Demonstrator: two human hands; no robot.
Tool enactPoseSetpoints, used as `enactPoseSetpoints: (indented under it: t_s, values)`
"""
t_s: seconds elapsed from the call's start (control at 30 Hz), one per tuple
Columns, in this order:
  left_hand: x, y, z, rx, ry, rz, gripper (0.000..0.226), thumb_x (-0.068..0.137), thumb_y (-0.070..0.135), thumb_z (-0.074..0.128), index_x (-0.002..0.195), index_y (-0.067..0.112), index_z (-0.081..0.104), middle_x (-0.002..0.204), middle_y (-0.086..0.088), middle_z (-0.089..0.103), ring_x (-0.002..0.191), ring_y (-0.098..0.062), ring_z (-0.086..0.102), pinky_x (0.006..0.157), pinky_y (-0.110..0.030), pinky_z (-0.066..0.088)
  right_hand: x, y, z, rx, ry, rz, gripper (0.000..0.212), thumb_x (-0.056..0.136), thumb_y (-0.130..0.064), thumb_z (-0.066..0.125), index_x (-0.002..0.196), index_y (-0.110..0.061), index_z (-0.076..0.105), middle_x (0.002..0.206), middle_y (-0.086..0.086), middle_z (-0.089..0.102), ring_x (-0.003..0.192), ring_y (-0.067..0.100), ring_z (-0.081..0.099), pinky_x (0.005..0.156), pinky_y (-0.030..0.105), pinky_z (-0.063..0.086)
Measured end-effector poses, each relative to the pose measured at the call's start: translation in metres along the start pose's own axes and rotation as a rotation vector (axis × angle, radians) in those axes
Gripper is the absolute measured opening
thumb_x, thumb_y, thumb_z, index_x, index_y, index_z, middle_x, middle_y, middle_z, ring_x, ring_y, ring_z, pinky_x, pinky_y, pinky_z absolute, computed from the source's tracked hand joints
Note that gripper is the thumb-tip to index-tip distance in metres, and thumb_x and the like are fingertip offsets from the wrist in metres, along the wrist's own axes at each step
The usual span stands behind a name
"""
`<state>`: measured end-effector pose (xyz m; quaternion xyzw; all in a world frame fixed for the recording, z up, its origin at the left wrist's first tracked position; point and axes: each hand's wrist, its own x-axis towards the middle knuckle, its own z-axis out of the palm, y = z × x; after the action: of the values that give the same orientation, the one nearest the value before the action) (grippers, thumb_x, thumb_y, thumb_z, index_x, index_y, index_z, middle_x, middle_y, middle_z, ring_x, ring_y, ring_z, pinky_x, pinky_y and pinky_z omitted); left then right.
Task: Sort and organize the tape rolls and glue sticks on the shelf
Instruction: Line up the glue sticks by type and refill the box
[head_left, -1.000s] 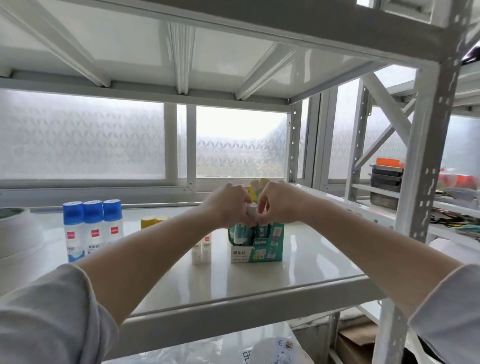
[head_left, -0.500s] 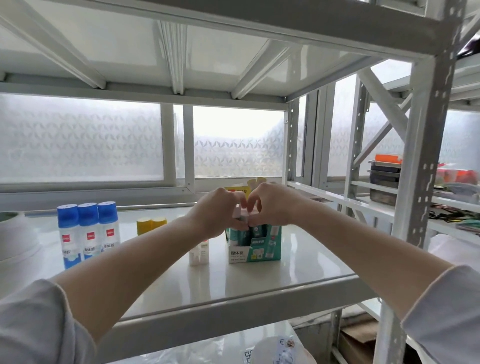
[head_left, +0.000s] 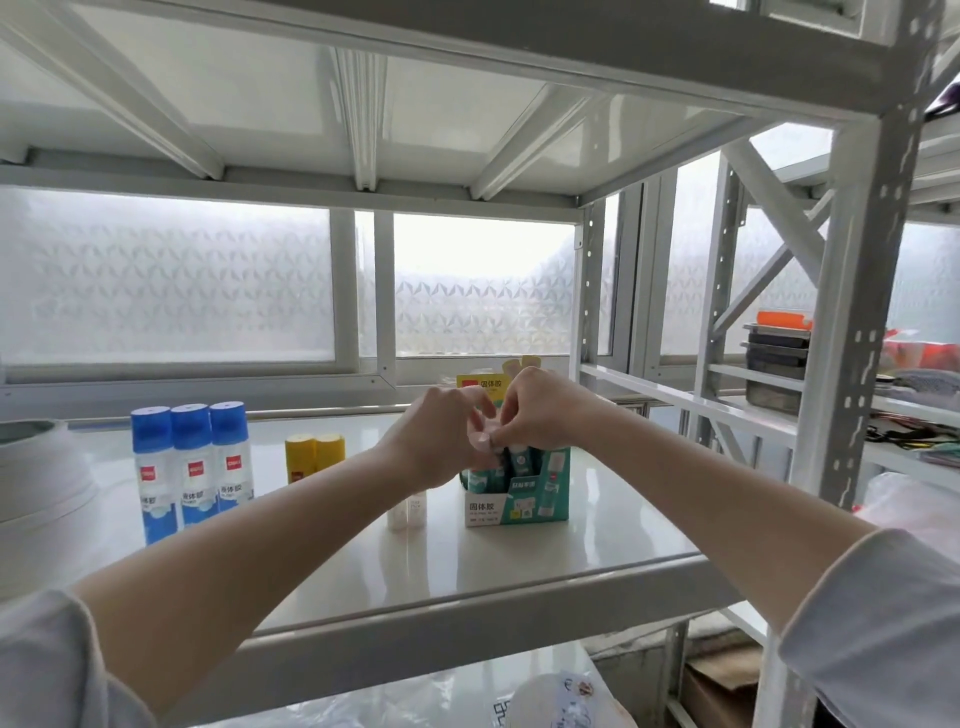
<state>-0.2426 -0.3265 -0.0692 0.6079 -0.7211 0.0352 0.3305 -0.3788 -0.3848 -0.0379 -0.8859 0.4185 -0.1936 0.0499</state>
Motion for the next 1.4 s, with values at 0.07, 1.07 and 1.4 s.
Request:
enactPoseSetpoints:
  t_s: [0.07,1.07,1.4]
  values:
    - [-0.002,0.002,-0.003,-0.025,-0.024,-0.021,0.044,0.068,0.017,0.081,0.108,0.017,0.063,0.101,0.003,0.067,0.077,-0.011,0.065,0.07,-0.029,0.057,-0.002,-0.002,0.0,-0.009,0.001,-0.009,0.031,0.074,-0.038,0.075,0.09,-0.012,0.069,0.087,0.001,0.069,0.084,0.017,0.064,0.071,0.033,0.053]
    - [0.001,0.011,-0.002,0.171,0.063,-0.036,0.021,0.079,0.028,0.07,0.097,0.02,0.073,0.093,0.004,0.073,0.077,-0.01,0.066,0.077,-0.03,0.057,-0.009,0.005,-0.015,-0.188,-0.016,-0.042,0.022,0.075,-0.022,0.074,0.096,-0.017,0.073,0.089,-0.007,0.064,0.085,0.013,0.06,0.07,0.027,0.052]
    - [0.008,0.012,0.008,0.063,0.036,-0.067,0.027,0.076,0.028,0.069,0.099,0.014,0.067,0.083,0.002,0.073,0.073,-0.015,0.068,0.072,-0.036,0.059,-0.014,0.008,-0.017,-0.136,-0.073,-0.079,0.031,0.073,-0.031,0.079,0.102,-0.022,0.072,0.098,-0.007,0.059,0.091,0.015,0.056,0.061,0.023,0.041]
